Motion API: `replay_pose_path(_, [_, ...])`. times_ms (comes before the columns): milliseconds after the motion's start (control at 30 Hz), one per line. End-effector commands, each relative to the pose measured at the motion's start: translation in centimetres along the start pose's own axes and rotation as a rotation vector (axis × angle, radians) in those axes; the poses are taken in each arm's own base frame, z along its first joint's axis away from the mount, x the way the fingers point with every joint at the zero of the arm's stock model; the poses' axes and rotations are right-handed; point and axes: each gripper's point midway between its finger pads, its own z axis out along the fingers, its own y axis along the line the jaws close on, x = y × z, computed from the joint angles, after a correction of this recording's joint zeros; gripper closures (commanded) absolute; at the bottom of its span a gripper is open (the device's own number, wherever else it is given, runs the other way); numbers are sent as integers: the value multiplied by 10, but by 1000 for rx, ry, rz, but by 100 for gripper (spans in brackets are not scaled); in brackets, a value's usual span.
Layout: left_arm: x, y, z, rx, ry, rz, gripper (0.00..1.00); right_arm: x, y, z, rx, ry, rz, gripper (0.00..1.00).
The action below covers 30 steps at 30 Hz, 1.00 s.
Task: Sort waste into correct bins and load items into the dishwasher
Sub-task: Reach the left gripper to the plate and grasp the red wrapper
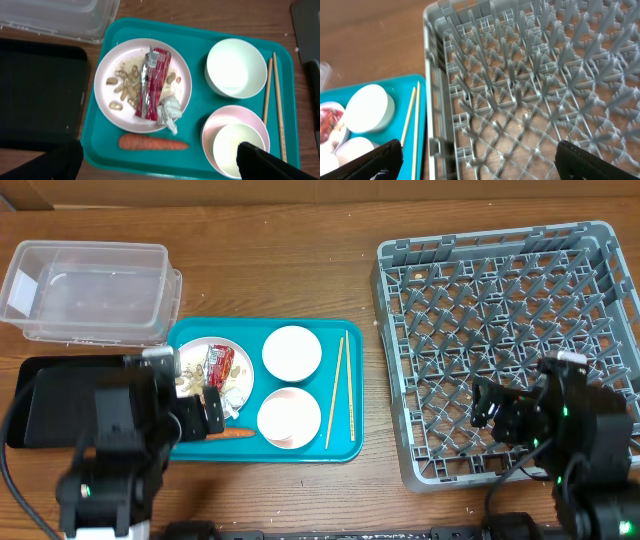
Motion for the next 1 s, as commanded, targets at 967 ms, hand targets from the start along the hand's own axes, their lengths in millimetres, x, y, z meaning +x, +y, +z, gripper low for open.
replay_pose_path(967, [29, 6, 121, -97, 519, -59, 5, 14, -15, 39, 136, 298, 7, 0])
